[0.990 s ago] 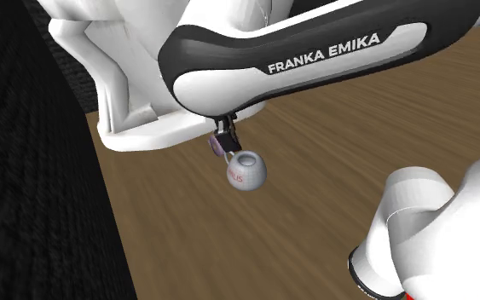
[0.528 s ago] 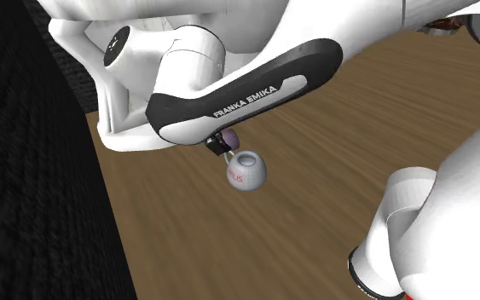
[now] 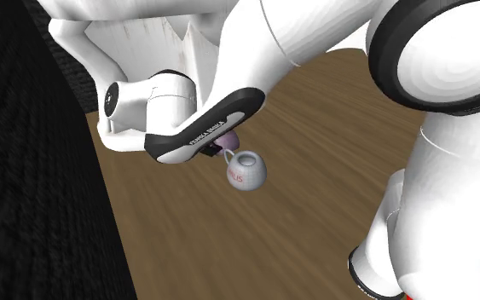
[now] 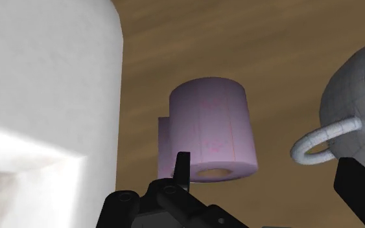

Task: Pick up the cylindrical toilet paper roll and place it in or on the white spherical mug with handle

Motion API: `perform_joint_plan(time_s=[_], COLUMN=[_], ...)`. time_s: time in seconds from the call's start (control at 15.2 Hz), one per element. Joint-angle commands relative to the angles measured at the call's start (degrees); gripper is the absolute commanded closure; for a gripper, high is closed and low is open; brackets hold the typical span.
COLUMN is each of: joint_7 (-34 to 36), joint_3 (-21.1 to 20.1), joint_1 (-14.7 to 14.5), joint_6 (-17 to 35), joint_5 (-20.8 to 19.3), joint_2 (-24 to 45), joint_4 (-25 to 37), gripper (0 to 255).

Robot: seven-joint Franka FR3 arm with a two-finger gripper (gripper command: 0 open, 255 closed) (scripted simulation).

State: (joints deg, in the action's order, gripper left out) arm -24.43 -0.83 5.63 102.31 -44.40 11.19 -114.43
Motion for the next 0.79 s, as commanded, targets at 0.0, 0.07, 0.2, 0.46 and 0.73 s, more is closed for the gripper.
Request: perform_joint_plan(time_s=[0.0,0.07,0.2,0.46,0.73], joint_7=[-0.6,-0.9,-0.9,-0.4,-0.1], joint_3=[0.5,0.8,1.1,1.9,2.4], joint_1=[0.1,0.1,0.3,1.4,2.1], joint_6=[0.4,0.6,1.2,3.7,5.2], joint_5=[-3.0,-4.5,-4.9,-6.0,-6.7], joint_2=[4.3,6.6,7.0,7.4,7.8], joint_4=[2.5,3.9,3.7,2.2,1.4], gripper=[0,0,0,0,0])
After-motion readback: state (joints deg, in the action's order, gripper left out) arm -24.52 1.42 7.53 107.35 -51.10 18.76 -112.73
